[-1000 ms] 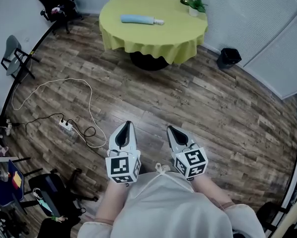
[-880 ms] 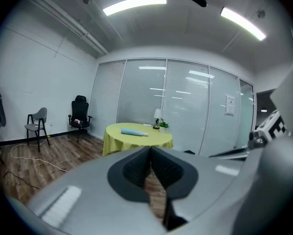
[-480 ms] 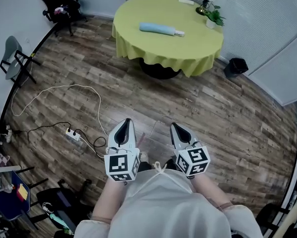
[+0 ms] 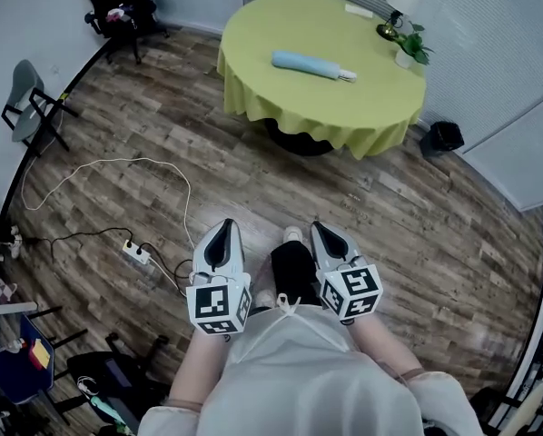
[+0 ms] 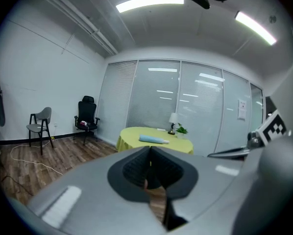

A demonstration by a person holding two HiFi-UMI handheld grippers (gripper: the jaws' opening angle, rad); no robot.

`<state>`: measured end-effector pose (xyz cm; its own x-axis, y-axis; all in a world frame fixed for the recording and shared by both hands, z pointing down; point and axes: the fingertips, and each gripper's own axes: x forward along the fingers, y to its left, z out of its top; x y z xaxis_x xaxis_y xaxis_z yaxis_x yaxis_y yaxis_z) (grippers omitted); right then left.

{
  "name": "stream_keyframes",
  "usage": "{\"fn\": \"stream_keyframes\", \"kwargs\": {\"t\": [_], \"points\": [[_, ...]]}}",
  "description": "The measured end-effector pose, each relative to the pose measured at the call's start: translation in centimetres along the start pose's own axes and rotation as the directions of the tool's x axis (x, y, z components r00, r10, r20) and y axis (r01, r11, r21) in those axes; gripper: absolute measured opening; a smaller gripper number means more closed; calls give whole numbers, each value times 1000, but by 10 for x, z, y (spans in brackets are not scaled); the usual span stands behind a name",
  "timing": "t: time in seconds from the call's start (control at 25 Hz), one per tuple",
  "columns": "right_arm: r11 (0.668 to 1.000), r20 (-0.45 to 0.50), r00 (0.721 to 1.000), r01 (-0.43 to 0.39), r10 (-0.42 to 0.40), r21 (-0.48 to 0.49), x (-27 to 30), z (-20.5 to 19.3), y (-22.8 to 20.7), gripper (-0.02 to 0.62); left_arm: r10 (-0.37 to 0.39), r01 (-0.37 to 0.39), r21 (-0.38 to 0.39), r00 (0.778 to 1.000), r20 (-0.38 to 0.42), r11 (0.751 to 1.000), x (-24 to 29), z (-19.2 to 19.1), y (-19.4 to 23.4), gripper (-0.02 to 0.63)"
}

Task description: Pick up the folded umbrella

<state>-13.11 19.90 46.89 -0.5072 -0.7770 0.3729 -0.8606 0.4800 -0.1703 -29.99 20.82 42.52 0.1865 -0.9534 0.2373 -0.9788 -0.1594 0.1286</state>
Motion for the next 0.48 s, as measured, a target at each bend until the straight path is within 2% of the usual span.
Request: {"fn": "stream_keyframes", "kwargs": {"t": [0.2,0.32,0.48], "points": [[1000,18,999,-28,28,-13,55,36,-38,0,32,-32,-8,999,17,999,63,25,9,6],[999,31,999,-35,36,-18,86,62,-73,0,33,-33,-16,999,27,999,113,45,4,6],[999,34,998,-48,49,-15,123,95,-129,0,39,-40,10,998,56,999,180,72,-11,6]]}}
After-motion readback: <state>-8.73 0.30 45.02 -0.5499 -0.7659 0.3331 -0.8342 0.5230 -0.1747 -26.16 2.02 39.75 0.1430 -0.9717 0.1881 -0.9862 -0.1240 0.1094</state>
